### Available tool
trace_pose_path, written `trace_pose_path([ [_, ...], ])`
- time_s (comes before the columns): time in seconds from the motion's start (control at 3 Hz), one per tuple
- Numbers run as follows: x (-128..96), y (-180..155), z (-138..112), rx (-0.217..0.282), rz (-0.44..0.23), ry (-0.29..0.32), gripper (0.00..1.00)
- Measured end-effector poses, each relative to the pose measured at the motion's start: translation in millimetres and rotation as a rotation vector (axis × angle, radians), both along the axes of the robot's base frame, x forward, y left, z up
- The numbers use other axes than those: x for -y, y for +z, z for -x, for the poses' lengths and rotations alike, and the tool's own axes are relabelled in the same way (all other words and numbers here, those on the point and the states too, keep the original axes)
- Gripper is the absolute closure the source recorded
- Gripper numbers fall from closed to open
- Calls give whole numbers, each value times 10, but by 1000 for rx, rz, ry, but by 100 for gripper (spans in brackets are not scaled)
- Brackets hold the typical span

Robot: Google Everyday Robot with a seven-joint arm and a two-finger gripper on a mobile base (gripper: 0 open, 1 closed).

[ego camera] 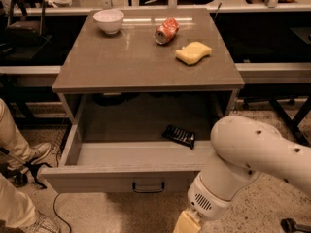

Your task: Close top drawer

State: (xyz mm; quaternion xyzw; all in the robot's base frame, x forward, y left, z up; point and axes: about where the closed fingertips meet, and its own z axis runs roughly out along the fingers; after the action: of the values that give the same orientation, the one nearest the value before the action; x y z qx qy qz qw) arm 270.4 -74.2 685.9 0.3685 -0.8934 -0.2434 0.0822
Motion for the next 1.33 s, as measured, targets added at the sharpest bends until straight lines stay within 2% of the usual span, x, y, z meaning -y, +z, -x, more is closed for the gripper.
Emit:
trace_pose_path([
  [0.33, -2, -2, 8, -2, 2, -1, 72],
  [0.67, 5, -25, -20, 4, 6, -4, 100],
  [1.0, 108, -237, -393, 68, 35, -60, 100],
  [1.33, 273, -457, -855, 144, 66, -149, 100],
])
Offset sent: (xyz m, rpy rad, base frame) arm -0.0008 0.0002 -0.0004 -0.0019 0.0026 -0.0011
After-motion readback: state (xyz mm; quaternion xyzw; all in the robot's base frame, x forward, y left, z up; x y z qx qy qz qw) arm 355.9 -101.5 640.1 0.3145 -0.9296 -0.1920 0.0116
